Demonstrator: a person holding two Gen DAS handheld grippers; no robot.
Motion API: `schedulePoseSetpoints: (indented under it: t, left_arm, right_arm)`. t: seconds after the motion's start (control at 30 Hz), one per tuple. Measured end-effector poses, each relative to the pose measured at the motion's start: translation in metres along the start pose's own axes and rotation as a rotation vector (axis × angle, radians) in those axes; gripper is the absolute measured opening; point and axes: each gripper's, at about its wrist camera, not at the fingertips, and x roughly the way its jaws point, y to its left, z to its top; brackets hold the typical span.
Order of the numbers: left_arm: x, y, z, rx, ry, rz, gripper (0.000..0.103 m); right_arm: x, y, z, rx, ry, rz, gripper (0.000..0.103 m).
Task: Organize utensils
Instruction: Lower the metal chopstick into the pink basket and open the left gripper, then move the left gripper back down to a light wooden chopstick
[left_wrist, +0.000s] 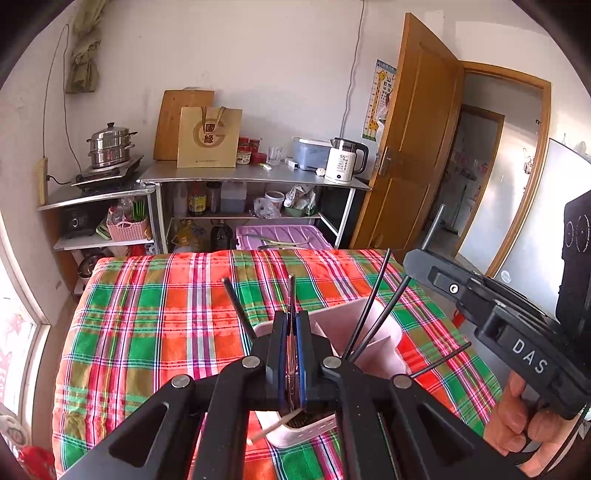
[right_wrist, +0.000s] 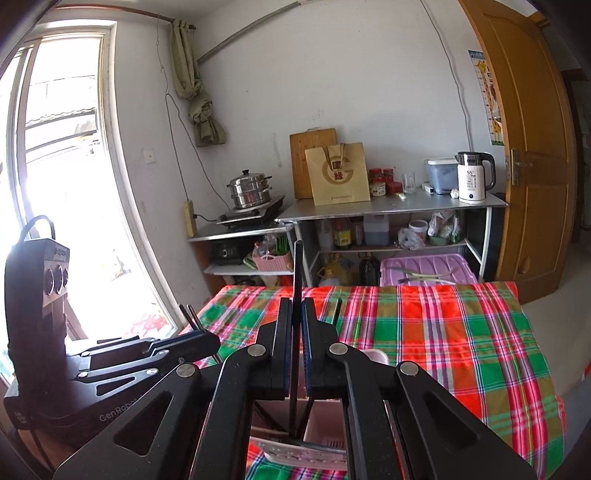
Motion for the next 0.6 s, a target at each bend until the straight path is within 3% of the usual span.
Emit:
schedulePoseSetpoints:
  t: [0.27, 0.4, 0.6]
  left_arm:
    - [0.013, 0.004, -0.015, -0.008, 0.060, 0.001, 0.005]
    - [-0.004, 0.005, -0.012, -0.018, 0.024, 0.014, 0.019]
    - [-0.049, -0.004, -0.006, -0.020, -0.057, 0.044, 0.020]
  right_arm:
    - [0.008, -0.002, -0.019, -0.029, 0.096, 0.006, 0.006]
    - [-0.007, -0.005, -0.017, -0.024, 0.076, 0.010, 0.014]
    - [-0.045, -0.007, -0.017, -0.030, 0.025, 0.017, 0.014]
